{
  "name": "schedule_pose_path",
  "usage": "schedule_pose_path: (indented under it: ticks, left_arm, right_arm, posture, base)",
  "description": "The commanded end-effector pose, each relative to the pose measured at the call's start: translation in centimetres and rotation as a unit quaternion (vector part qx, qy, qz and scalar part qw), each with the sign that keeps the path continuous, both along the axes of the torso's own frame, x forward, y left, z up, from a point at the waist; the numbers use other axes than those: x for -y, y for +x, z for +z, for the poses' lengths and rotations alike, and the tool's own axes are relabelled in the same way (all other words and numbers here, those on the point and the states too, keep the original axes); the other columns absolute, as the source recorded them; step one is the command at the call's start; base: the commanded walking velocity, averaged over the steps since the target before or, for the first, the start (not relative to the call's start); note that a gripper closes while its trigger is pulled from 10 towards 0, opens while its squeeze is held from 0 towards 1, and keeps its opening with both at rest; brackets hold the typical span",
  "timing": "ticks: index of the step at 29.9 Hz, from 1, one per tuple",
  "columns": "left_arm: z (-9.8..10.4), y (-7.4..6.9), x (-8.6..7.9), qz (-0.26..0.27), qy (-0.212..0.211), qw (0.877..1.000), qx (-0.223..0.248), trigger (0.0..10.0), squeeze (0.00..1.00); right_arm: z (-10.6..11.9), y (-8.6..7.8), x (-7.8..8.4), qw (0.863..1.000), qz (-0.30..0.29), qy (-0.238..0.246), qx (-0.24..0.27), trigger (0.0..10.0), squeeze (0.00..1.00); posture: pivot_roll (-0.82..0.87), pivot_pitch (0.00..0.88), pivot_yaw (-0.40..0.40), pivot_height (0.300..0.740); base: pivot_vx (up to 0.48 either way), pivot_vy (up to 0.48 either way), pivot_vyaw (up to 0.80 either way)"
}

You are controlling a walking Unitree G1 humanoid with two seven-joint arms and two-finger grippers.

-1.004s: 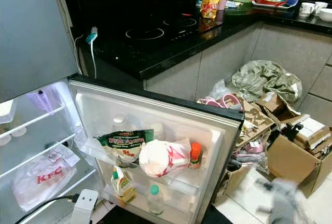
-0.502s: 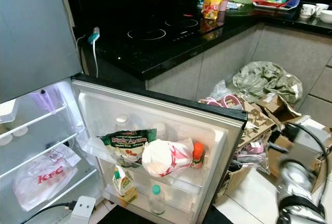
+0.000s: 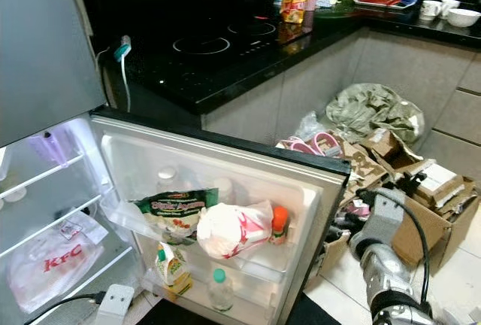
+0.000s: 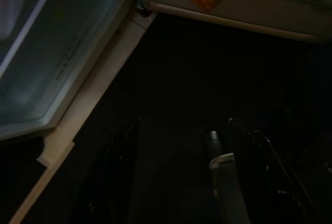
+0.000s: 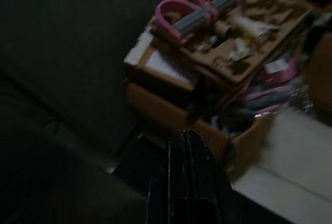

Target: Restocking fridge

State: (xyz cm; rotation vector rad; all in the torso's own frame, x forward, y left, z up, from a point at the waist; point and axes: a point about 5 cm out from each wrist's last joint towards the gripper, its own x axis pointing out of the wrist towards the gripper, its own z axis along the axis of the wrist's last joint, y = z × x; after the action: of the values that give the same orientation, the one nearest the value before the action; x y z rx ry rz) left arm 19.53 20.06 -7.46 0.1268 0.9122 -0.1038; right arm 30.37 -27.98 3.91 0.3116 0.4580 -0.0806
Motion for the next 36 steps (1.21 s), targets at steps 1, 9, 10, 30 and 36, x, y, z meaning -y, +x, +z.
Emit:
schedule_pose_path:
  ticks: [1,9,10,30,36]
  left_arm:
    - [-0.3,-0.8,-0.7,0.005,0.007,1.000,-0.017,10.0,0.00]
    - [-0.2,-0.1,0.0,0.009,0.006,1.000,-0.020,10.0,0.00]
    - [-0.2,-0.1,0.0,0.009,0.006,1.000,-0.020,10.0,0.00]
    - [0.2,-1.2,-3.8,0.022,0.024,0.999,-0.017,10.0,0.00]
    - [-0.5,-1.5,-1.5,0.024,0.009,1.000,-0.011,10.0,0.00]
  right_arm:
    - [-0.5,0.0,-1.2,0.999,0.025,0.030,0.002,10.0,0.00]
    - [-2.9,-3.1,-1.1,0.986,0.005,0.164,0.016,10.0,0.00]
    - [-2.9,-3.1,-1.1,0.986,0.005,0.164,0.016,10.0,0.00]
    - [-2.6,-6.0,6.1,0.940,-0.263,-0.183,-0.117,10.0,0.00]
    - [2.6,-1.6,6.9,0.926,-0.319,-0.191,-0.060,10.0,0.00]
  posture:
    - [-0.08,0.006,0.005,0.740]
    - [-0.08,0.007,0.002,0.740]
    - [-0.08,0.007,0.002,0.740]
    - [-0.08,0.005,0.023,0.740]
    - [-0.07,0.016,0.025,0.740]
  base:
    - [0.000,0.000,0.00]
    - [0.000,0.000,0.00]
    - [0.000,0.000,0.00]
    - [0.000,0.000,0.00]
    - [0.000,0.000,0.00]
